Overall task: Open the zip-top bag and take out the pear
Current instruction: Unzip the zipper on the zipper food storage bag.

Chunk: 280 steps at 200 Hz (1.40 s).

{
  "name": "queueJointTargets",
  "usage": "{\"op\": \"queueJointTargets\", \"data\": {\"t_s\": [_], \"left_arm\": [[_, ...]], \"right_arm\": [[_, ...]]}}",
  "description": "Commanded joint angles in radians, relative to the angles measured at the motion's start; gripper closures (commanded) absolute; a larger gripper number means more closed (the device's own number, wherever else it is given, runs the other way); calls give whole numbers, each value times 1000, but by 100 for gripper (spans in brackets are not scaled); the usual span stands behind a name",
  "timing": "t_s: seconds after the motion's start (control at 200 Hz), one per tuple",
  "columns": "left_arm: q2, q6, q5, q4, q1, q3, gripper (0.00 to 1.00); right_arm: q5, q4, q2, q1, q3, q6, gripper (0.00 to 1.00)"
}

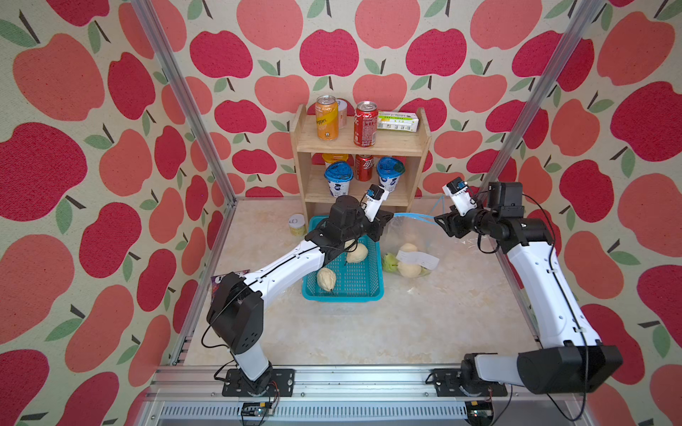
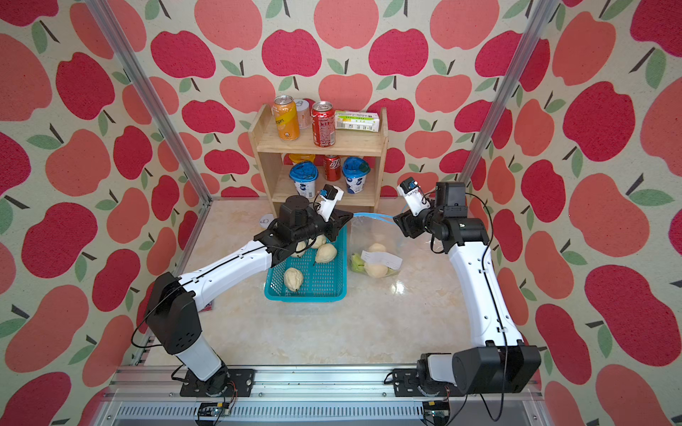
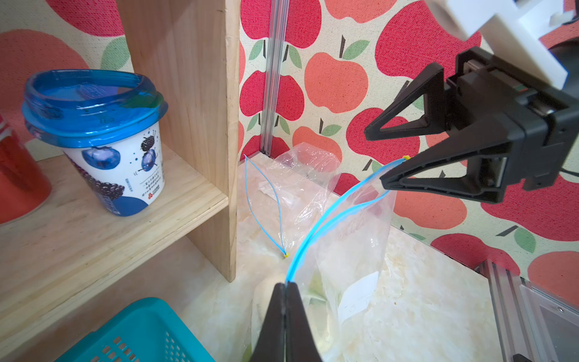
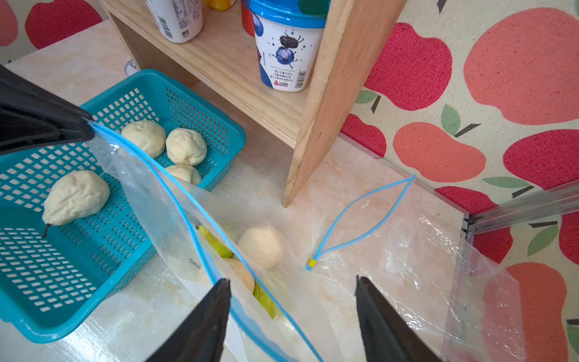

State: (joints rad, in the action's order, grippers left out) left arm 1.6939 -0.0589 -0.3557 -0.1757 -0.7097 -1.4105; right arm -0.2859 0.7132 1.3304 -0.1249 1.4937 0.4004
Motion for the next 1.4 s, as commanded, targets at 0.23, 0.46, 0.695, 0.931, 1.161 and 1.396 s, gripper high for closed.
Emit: {"op": "queueJointTargets", "data": {"t_s": [0.23, 0.46, 0.695, 0.931, 1.161, 1.396], "left_arm": [[-36, 22, -15, -16, -3, 22, 100], [-40, 24, -18, -18, -3, 28, 100], [-49, 26, -21, -23, -4, 37, 100], [-47, 31, -19, -42, -7, 44, 100], [72, -12, -34, 48, -9, -147, 43], [120, -197, -45, 186, 4, -313, 29]], "right_arm": [[-11, 9, 29, 0, 52, 40, 36], [-48, 58, 79, -2, 54, 72, 37], [-55, 66, 95, -5, 45, 77, 40], [-52, 112, 142, 0, 87, 51, 94], [109, 161, 142, 71, 208, -142, 100], [231, 265, 71, 128, 273, -447, 100]]}}
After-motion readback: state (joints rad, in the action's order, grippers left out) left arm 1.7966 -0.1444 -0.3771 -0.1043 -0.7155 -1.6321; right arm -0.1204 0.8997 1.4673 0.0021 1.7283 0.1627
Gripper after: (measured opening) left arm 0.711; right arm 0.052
